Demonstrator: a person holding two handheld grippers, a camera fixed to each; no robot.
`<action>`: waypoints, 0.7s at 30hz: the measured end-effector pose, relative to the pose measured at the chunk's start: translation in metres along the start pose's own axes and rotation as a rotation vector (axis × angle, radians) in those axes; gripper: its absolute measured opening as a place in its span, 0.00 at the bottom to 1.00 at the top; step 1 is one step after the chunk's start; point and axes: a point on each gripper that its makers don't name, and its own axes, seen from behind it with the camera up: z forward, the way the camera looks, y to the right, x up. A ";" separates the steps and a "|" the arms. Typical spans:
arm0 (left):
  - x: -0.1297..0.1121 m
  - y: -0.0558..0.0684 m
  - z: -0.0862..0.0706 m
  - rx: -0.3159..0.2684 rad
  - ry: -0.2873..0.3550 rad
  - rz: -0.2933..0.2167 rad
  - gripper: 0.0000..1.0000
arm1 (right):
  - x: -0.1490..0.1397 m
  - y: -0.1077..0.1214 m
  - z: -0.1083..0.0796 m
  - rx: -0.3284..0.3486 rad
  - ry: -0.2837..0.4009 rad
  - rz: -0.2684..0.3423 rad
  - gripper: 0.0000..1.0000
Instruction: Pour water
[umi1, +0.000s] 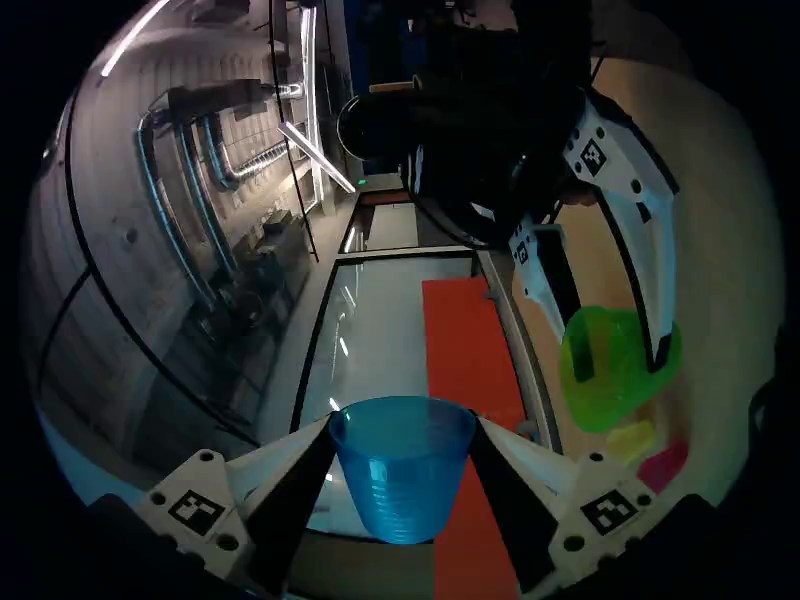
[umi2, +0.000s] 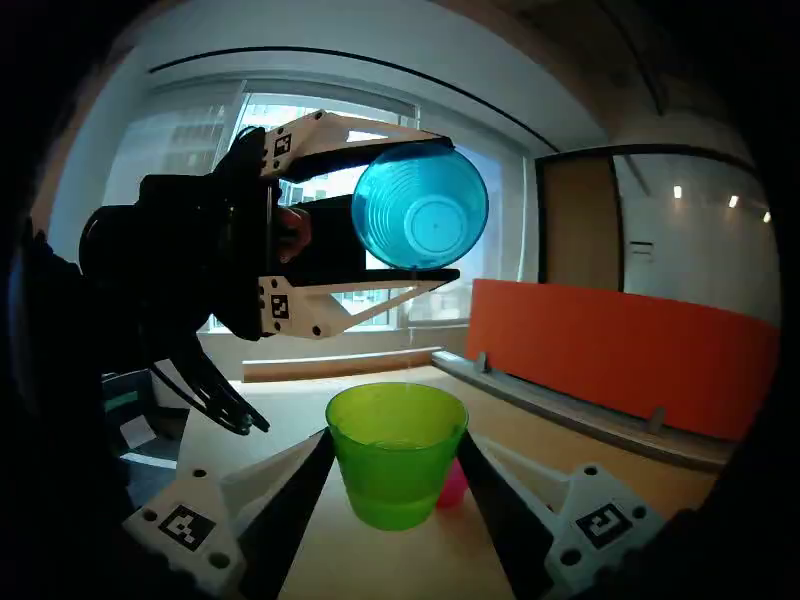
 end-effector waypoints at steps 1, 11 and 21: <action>0.000 0.000 0.000 0.000 0.000 -0.001 0.88 | 0.000 0.000 0.000 0.000 0.000 0.000 0.89; -0.006 -0.006 0.003 0.005 -0.002 -0.037 0.88 | 0.001 0.000 0.001 -0.002 0.002 0.000 0.89; -0.014 0.000 0.003 -0.001 -0.010 -0.189 0.88 | 0.002 0.001 0.000 -0.008 0.006 -0.001 0.89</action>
